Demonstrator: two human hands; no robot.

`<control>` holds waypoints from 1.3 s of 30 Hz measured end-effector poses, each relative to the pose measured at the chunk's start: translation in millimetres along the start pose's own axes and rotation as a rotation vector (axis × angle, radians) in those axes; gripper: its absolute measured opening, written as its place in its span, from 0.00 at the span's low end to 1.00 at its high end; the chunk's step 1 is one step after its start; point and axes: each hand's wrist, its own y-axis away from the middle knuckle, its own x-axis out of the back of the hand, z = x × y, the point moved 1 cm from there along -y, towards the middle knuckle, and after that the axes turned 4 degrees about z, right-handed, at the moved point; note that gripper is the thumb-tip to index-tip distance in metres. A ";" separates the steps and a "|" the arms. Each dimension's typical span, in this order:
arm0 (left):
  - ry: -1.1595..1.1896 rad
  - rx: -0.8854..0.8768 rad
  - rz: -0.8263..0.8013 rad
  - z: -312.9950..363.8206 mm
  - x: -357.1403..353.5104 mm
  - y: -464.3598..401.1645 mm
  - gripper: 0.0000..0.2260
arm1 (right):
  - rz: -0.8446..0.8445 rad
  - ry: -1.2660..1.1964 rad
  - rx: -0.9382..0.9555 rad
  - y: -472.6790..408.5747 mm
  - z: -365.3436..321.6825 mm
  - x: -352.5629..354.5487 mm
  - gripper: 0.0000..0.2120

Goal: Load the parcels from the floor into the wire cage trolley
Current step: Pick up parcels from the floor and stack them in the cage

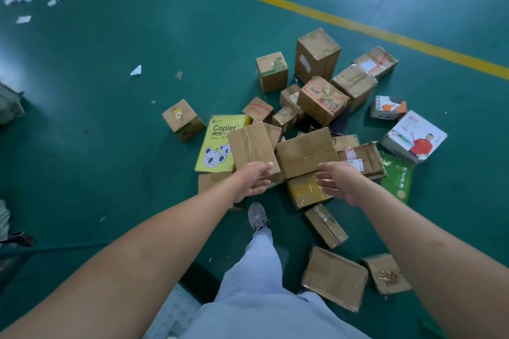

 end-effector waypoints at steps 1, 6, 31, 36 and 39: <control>0.002 0.015 -0.001 3.1 9.7 -7.8 0.11 | 0.000 0.004 -0.018 -6.6 -7.2 -8.9 0.15; -0.003 0.097 0.010 29.7 69.0 -58.8 0.11 | 0.001 0.011 -0.074 -46.0 -55.5 -62.2 0.15; -0.003 0.197 0.085 36.9 156.4 -281.9 0.10 | -0.055 0.353 -0.072 -260.3 -125.6 -185.5 0.15; 0.080 0.283 0.124 -3.8 156.4 -314.9 0.14 | -0.102 0.427 -0.105 -312.1 -102.8 -205.5 0.16; 0.110 0.299 0.159 -16.4 164.0 -327.2 0.18 | -0.141 0.471 -0.104 -331.4 -100.0 -226.9 0.15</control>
